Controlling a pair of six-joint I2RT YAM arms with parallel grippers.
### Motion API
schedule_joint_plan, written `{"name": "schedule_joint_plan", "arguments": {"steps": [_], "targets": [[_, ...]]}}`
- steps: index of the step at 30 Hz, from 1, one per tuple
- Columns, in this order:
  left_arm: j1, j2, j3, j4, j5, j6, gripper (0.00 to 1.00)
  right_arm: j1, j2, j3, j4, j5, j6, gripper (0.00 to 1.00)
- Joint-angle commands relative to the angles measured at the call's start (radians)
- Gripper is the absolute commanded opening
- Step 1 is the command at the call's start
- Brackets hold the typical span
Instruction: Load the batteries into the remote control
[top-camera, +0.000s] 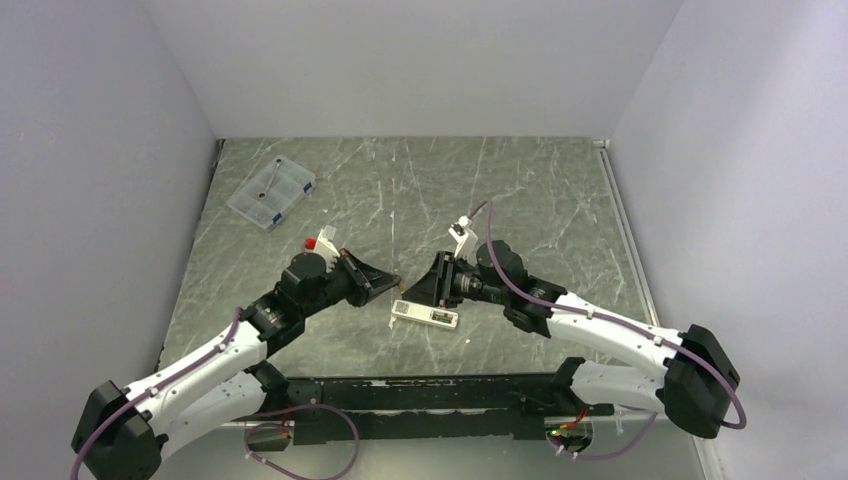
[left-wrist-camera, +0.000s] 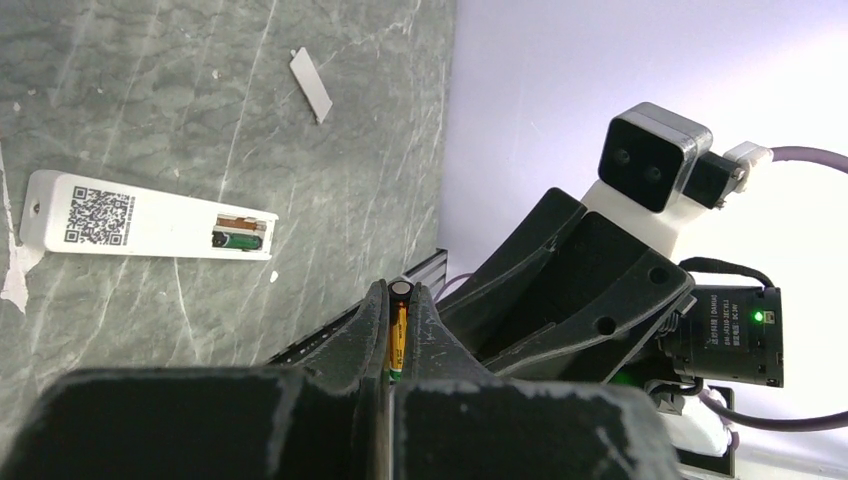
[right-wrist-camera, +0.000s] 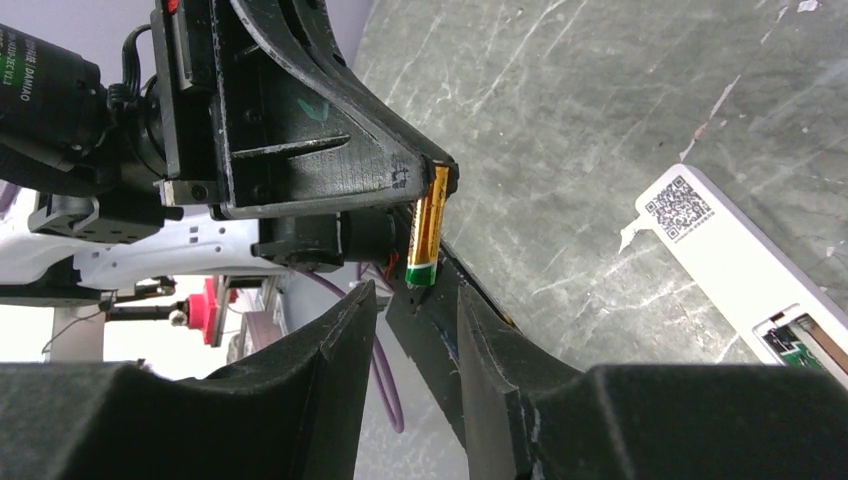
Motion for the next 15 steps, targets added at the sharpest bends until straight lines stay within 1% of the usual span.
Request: {"name": "schedule_joint_plan", "arguments": {"steps": [1,6,15], "targets": [[0.003,-0.009,-0.006,0.084,-0.002,-0.02,0.0,0.009,0.019,0.049,0.076,-0.004,0.022,0.38],[0.003,-0.017,-0.017,0.097,-0.001,-0.025,0.0,0.012,0.031,0.053,0.085,0.0,0.03,0.37],[0.003,-0.018,-0.024,0.108,0.009,-0.03,0.0,0.019,0.034,0.056,0.1,0.008,0.038,0.27]]}}
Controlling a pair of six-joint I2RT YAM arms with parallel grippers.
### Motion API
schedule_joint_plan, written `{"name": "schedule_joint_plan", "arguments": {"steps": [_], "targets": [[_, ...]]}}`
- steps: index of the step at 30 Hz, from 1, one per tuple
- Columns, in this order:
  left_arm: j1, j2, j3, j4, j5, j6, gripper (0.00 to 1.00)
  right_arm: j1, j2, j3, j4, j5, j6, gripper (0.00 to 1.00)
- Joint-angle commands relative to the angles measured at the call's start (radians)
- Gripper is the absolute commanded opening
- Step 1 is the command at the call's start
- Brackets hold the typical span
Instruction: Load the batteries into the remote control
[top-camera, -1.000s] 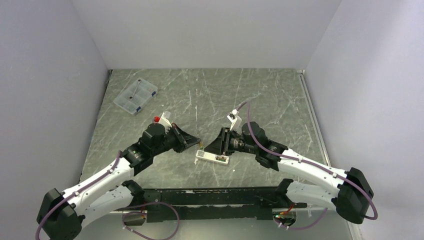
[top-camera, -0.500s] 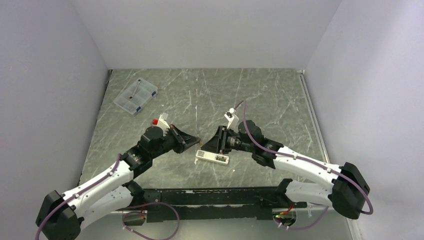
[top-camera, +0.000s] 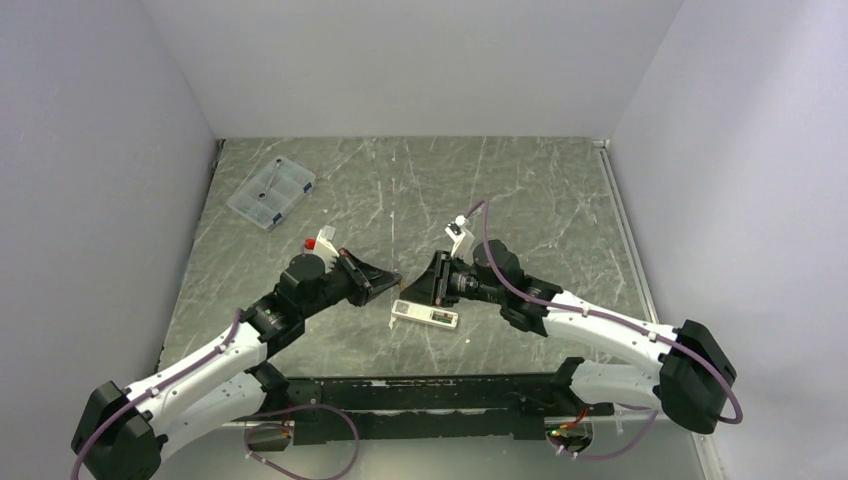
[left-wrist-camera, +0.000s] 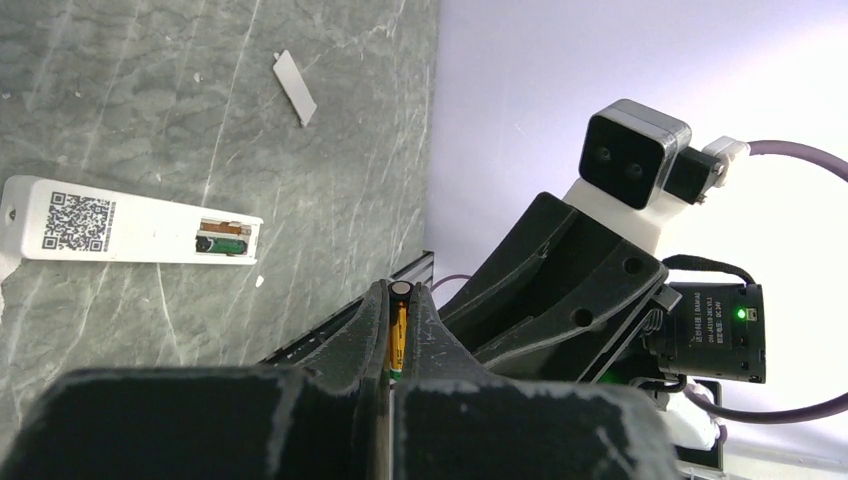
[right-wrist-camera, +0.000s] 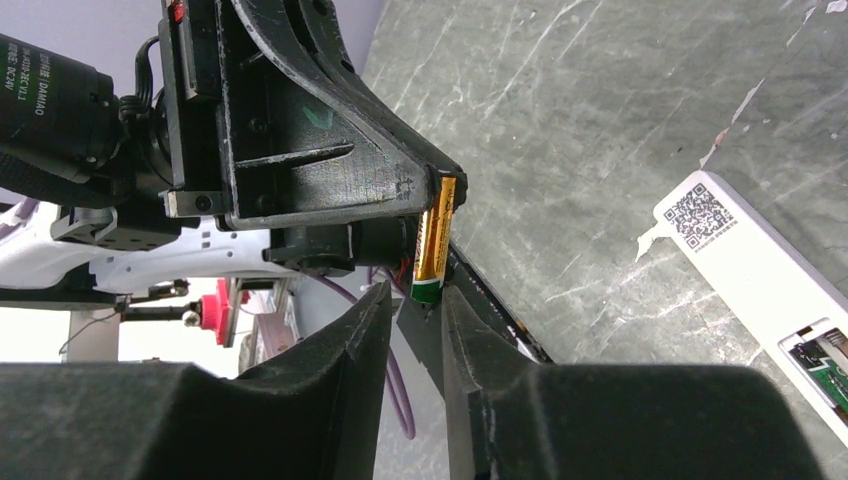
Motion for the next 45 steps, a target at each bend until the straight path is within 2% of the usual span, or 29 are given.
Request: {"name": "schedule_joint_plan", "arguments": {"steps": [1,14,20,22,24,25,32,41,45], "targets": [[0.003,-0.013,-0.009,0.065,0.01,-0.012,0.0,0.008,0.001,0.047,0.06,0.01,0.01,0.26],[0.004,-0.023,-0.01,0.073,0.021,-0.016,0.0,0.014,0.025,0.055,0.065,0.021,0.009,0.28],[0.003,-0.021,-0.008,0.077,0.029,-0.016,0.0,0.014,0.013,0.052,0.064,0.027,0.006,0.24],[0.003,-0.007,-0.008,0.092,0.042,-0.019,0.0,0.014,0.015,0.055,0.064,0.025,0.005,0.19],[0.004,0.008,-0.009,0.105,0.054,-0.023,0.0,0.014,0.015,0.056,0.066,0.023,0.003,0.04],[0.004,0.015,-0.009,0.108,0.058,-0.025,0.0,0.014,0.015,0.056,0.065,0.023,0.002,0.0],[0.003,0.039,0.009,0.072,0.082,-0.008,0.0,0.016,-0.017,0.062,0.023,0.05,-0.045,0.0],[0.003,0.017,0.016,-0.001,0.077,0.021,0.55,0.014,-0.031,0.13,-0.189,0.082,-0.206,0.0],[0.003,0.016,0.038,-0.039,0.086,0.047,0.65,0.014,-0.02,0.162,-0.302,0.085,-0.319,0.0]]}}
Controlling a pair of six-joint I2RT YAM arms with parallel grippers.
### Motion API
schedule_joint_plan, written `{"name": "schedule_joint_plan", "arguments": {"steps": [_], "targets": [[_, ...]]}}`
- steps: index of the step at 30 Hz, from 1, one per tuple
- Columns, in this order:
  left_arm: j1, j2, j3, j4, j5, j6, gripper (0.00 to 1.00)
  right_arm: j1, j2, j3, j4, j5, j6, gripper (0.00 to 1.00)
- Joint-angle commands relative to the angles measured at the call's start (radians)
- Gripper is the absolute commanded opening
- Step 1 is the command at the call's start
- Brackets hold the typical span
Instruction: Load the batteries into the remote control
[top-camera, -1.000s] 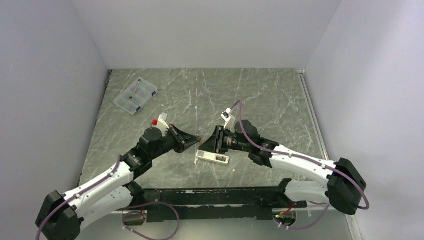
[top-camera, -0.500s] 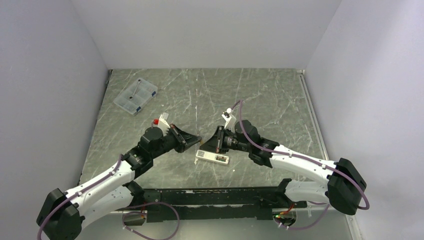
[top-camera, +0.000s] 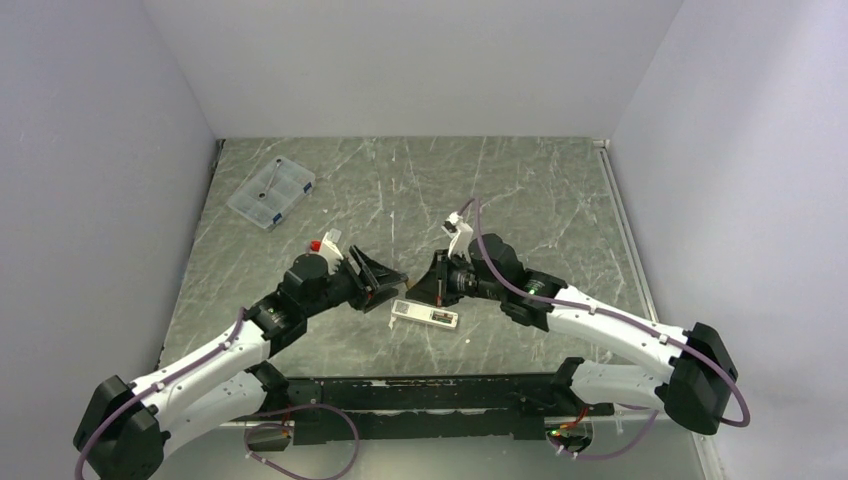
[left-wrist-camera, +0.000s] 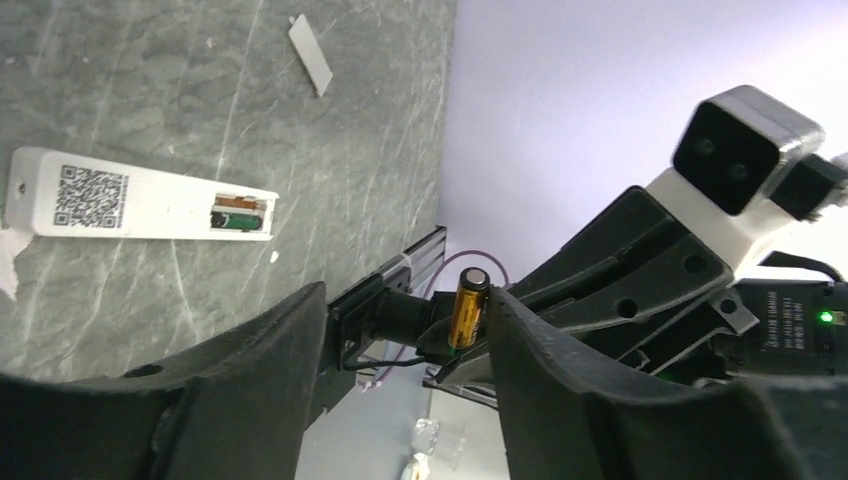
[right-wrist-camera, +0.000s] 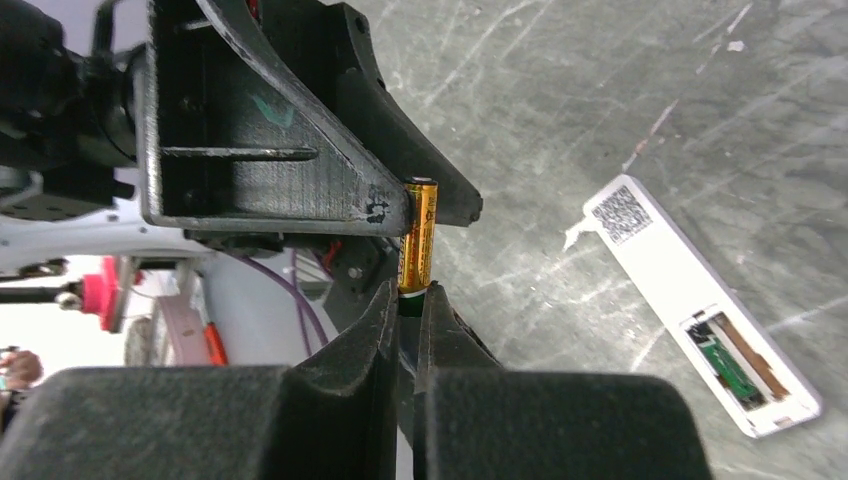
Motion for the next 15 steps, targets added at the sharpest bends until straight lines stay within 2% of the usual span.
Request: {"name": "schedule_joint_plan", "arguments": {"steps": [1,8,15], "targets": [[-0.003,-0.016,0.059,-0.066,0.025,0.049,0.67,0.002,-0.005,0.081,-0.149,0.032,-0.175,0.0],[-0.003,-0.044,0.128,-0.213,0.0,0.139,0.77,0.002,0.019,0.191,-0.419,0.132,-0.401,0.0],[-0.003,-0.069,0.192,-0.352,-0.036,0.231,0.79,0.004,0.028,0.25,-0.536,0.202,-0.552,0.0]]}}
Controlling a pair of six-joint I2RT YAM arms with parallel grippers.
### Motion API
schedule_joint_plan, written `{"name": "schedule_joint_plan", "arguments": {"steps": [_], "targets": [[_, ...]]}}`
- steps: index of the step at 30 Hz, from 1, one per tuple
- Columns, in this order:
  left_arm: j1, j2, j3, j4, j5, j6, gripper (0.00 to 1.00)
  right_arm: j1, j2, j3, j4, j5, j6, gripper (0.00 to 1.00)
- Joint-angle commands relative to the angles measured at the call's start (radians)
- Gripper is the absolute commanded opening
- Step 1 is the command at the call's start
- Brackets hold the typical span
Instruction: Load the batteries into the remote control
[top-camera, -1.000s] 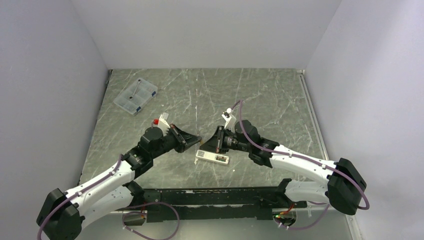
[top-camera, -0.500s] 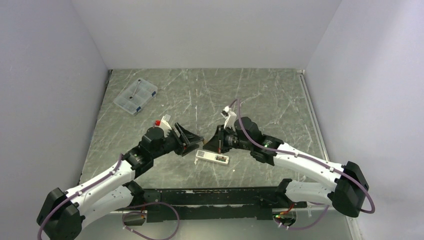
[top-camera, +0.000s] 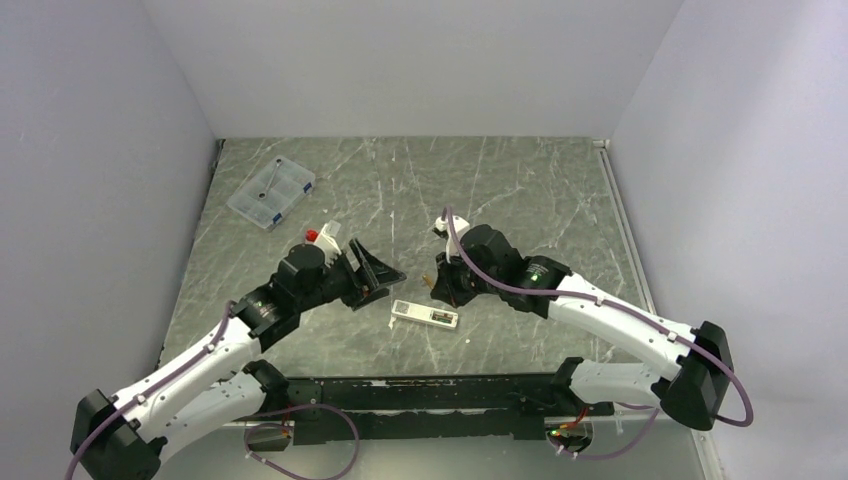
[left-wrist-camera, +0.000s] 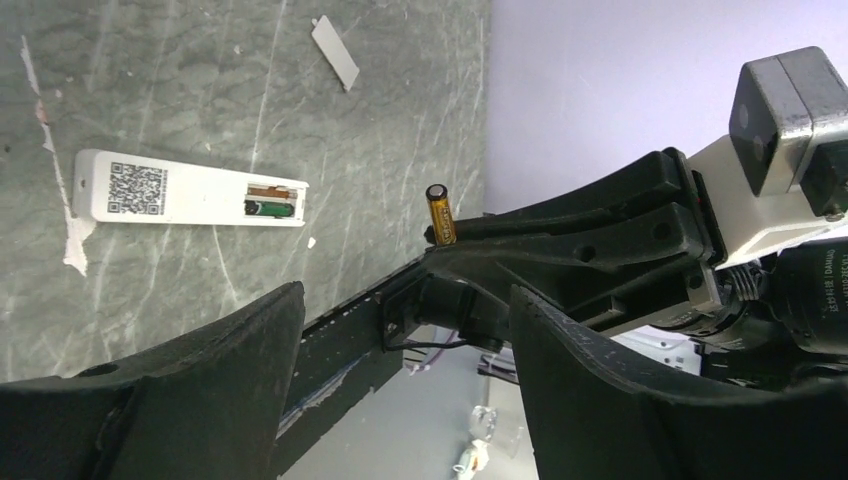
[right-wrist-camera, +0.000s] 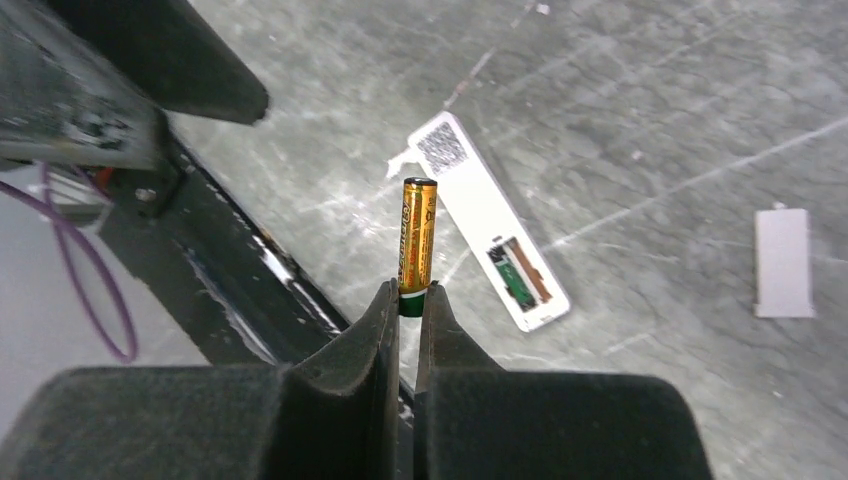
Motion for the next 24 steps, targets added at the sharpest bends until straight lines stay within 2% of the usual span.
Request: {"name": "schedule_joint_plan", "arguments": {"steps": [1,6,11,17,24], "targets": [[-0.003,-0.033,0.058,-0.113,-0.038,0.093,0.8,0.003,-0.006,0.068,-0.11,0.065,-0.16,0.0],[-0.003,-0.055,0.073,-0.201,-0.077,0.133,0.81,0.005,0.009,0.119,-0.183,0.117,-0.296,0.0],[0.0,-0.074,0.048,-0.218,-0.085,0.144,0.81,0.009,0.034,0.132,-0.21,0.207,-0.399,0.0],[0.0,-0.108,0.034,-0.26,-0.101,0.168,0.81,0.014,0.063,0.122,-0.243,0.209,-0.525,0.0],[0.0,-0.144,0.035,-0.31,-0.121,0.208,0.82,0.017,0.025,0.052,-0.233,0.124,-0.632,0.0]]}}
